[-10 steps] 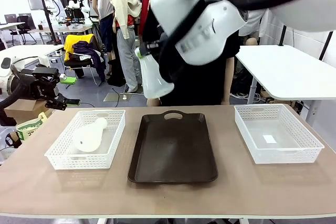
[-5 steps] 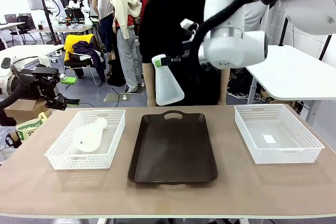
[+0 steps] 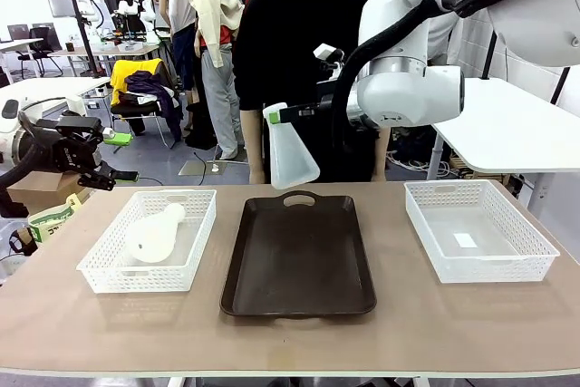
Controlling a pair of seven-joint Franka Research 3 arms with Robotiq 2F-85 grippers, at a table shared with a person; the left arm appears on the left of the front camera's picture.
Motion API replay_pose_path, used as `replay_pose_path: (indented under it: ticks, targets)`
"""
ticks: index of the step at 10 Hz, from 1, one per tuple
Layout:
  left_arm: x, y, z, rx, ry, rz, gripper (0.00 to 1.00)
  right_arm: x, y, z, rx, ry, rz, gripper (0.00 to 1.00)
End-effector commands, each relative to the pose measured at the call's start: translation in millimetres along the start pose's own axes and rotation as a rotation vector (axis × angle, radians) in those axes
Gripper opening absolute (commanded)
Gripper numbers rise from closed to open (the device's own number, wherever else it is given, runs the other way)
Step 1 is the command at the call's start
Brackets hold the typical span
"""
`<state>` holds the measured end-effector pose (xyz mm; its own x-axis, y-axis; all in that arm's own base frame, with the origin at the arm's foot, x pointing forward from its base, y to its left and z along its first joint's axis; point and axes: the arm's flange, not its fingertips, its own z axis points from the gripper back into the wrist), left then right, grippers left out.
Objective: Prepare the laboratory tools.
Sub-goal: Place the picked Big flask upright in the Handle tray as instructed by the person.
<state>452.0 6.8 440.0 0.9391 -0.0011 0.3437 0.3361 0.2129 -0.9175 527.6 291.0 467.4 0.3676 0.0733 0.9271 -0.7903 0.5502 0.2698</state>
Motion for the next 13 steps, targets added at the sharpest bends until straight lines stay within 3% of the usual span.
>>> replay_pose_path:
  ticks: [1, 2, 4, 5, 9, 13]
  targets:
    - [0, -2, 2, -0.011, -0.004, -0.004, 1.00, -3, 1, -1, 0.003, 0.004, -0.002, 0.00]
    - [0, -2, 2, -0.011, -0.004, -0.004, 1.00, -10, 0, -12, 0.018, -0.019, 0.096, 0.00]
    - [0, -2, 2, -0.011, -0.004, -0.004, 1.00, -44, -25, -39, 0.329, -0.142, 0.270, 0.00]
    - [0, -2, 2, -0.011, -0.004, -0.004, 1.00, -60, -40, -46, 0.385, -0.218, 0.336, 0.00]
    - [0, -2, 2, -0.011, -0.004, -0.004, 1.00, -91, -81, -53, 0.464, -0.399, 0.287, 0.00]
    - [0, -2, 2, -0.011, -0.004, -0.004, 1.00, -110, -92, -72, 0.410, -0.289, 0.259, 0.00]
